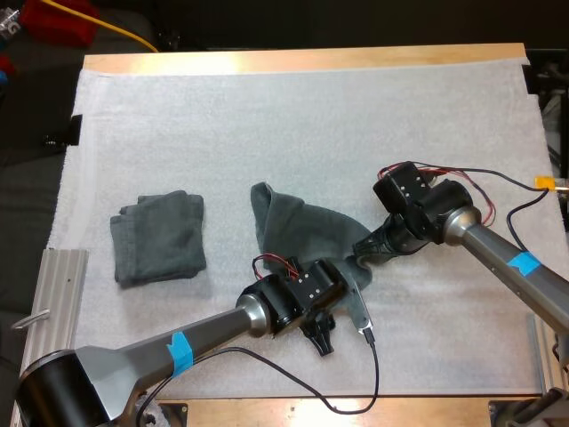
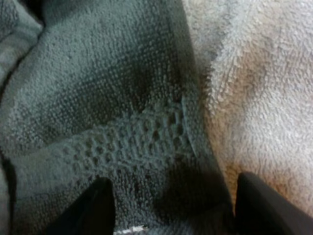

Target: Pick towel from pile, fold and stack

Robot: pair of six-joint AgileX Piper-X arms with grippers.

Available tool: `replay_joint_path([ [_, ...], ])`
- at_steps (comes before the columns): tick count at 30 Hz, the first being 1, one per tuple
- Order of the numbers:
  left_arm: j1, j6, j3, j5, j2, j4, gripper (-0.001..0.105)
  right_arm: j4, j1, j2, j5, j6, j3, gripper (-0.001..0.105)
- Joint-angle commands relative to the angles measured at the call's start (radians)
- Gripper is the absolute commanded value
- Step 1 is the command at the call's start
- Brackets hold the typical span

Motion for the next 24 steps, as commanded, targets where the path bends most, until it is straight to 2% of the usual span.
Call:
replay_joint_path([
  [1,-0.006,0.004,-0.003,-0.024,-0.003,0.002,0.051,0.015,-0.004,-0.014,-0.009,0.004,0.004,0.001],
  [6,-0.006,0.028,-0.003,-0.049,-0.003,0.024,0.051,0.015,-0.004,-0.014,-0.009,0.004,0.004,0.001],
  [16,-0.006,0.028,-0.003,-0.026,-0.003,0.052,0.05,0.018,-0.004,-0.014,-0.009,0.018,0.004,0.001],
  [21,-0.006,0.03,-0.003,-0.001,0.036,0.061,0.027,0.024,-0.004,-0.014,-0.009,0.018,0.004,0.001],
  [24,-0.006,0.03,-0.003,-0.004,0.074,0.087,0.021,0.024,-0.004,-0.014,-0.009,0.018,0.004,0.001],
])
